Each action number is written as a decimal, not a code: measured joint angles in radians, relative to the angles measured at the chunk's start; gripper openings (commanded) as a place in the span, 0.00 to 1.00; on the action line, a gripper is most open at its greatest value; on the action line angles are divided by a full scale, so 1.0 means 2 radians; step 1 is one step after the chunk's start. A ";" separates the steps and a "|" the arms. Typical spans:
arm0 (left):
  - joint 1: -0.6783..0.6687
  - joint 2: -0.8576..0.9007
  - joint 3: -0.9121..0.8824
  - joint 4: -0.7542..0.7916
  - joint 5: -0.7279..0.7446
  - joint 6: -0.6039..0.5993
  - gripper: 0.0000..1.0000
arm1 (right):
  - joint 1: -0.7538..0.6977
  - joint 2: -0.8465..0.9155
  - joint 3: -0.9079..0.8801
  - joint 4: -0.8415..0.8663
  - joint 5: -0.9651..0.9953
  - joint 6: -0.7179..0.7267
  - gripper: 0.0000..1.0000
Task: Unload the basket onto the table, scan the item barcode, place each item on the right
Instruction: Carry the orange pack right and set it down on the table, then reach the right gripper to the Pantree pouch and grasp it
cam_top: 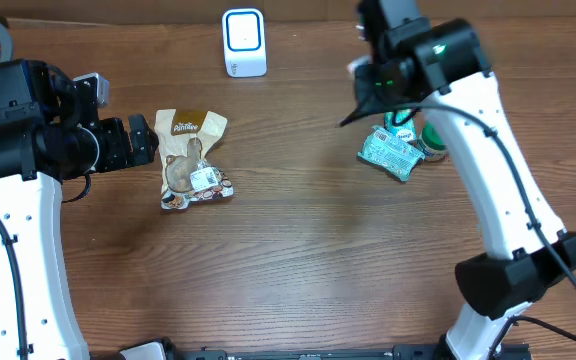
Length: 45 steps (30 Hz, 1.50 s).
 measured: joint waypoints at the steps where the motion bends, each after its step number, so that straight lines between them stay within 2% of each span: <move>1: 0.000 0.000 0.000 0.000 0.000 0.000 1.00 | -0.011 0.000 -0.014 0.001 -0.006 0.003 0.04; 5: 0.000 0.000 0.000 0.000 0.000 0.000 1.00 | -0.044 0.004 -0.083 0.023 -0.021 0.010 0.05; 16: 0.000 0.000 0.000 0.000 0.000 0.000 1.00 | -0.090 0.014 -0.259 0.167 -0.027 0.005 0.10; 17: 0.000 0.000 0.000 0.000 0.000 0.000 1.00 | -0.092 0.014 -0.265 0.173 -0.027 0.005 0.15; 21: 0.000 0.000 0.000 0.000 0.000 0.000 1.00 | -0.097 0.014 -0.267 0.184 -0.027 0.005 0.25; 27: 0.000 0.000 0.000 0.000 0.000 0.000 1.00 | -0.097 0.014 -0.267 0.185 -0.018 0.003 0.48; 33: 0.000 0.000 0.000 0.000 0.000 0.000 1.00 | -0.097 0.014 -0.259 0.160 -0.017 0.004 0.53; 38: 0.000 0.000 0.000 0.000 0.000 0.000 0.99 | -0.097 0.014 -0.204 0.125 -0.028 0.003 0.59; 42: 0.000 0.000 0.000 0.000 0.000 0.000 0.99 | -0.097 0.014 -0.165 0.119 -0.083 0.004 0.70; 45: 0.000 0.000 0.000 0.000 0.000 0.000 1.00 | -0.097 0.014 -0.161 0.132 -0.144 0.004 0.69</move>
